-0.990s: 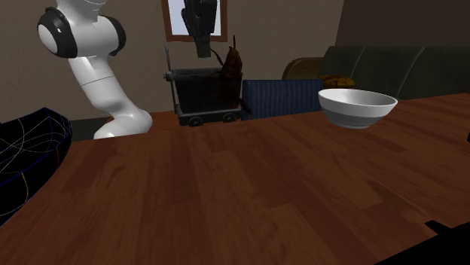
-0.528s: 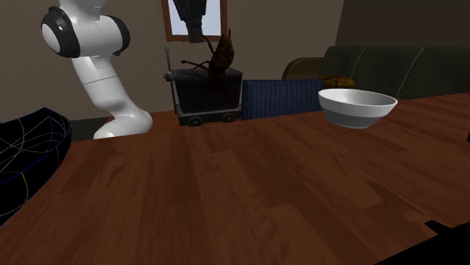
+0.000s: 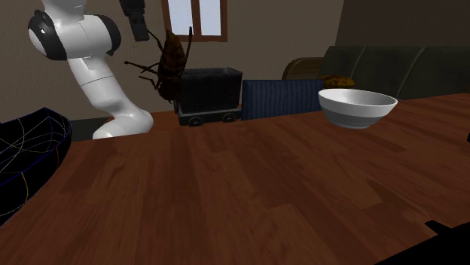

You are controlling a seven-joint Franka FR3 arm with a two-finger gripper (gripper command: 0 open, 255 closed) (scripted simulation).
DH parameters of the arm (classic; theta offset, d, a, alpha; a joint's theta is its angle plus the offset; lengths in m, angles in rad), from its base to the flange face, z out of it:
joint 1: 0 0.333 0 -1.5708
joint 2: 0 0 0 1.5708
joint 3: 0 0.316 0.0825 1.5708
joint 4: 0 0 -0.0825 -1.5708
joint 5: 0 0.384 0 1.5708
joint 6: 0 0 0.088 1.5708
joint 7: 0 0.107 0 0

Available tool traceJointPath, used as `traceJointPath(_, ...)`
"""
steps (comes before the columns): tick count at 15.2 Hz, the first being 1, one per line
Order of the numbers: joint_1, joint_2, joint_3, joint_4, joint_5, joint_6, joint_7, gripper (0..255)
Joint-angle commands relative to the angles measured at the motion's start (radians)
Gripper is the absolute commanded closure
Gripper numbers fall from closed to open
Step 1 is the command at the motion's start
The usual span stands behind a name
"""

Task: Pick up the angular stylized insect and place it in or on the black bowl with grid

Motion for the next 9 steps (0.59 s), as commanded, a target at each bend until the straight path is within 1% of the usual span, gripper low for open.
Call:
traceJointPath(1,-0.011,-0.005,-0.037,0.011,-0.012,-0.013,-0.054,255)
traceJointPath(5,-0.030,-0.006,-0.118,0.043,-0.034,-0.037,-0.165,255)
traceJointPath(9,-0.043,0.019,-0.222,0.099,-0.044,-0.062,-0.291,255)
